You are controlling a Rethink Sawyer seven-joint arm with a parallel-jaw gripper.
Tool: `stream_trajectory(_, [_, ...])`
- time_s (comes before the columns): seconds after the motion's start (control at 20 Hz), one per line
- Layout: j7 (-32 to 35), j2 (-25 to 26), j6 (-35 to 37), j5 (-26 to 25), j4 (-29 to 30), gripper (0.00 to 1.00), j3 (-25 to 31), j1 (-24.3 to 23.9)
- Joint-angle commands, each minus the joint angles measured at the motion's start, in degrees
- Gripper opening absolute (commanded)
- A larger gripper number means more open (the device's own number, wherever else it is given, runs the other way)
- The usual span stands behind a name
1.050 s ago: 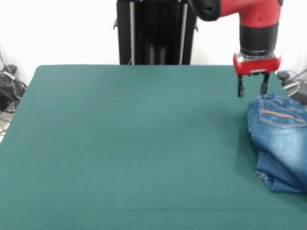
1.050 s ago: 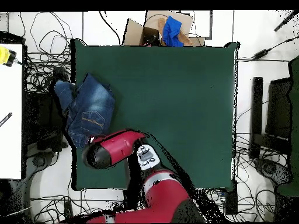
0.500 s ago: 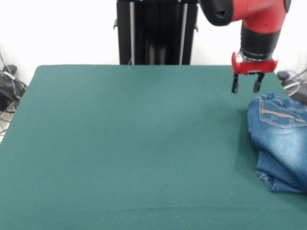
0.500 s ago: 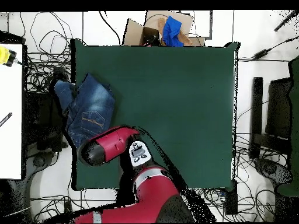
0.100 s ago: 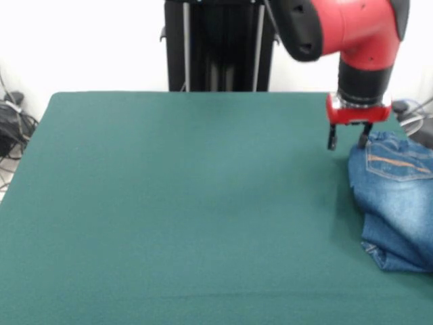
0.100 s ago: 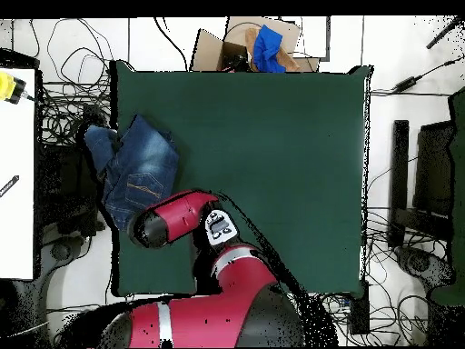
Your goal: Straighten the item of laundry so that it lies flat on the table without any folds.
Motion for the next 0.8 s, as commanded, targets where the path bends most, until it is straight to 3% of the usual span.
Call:
stream_trajectory(0.05, [2.06,5.36,-2.04,1.33,-7.73,1.00,2.33,-1.34])
stream_trajectory(0.65, [4.20,11.18,-7.92,2.94,-10.18,1.00,4.66,-1.41])
stream_trajectory(0.8, [4.87,10.58,-8.07,3.32,-9.32,1.00,4.65,-1.55])
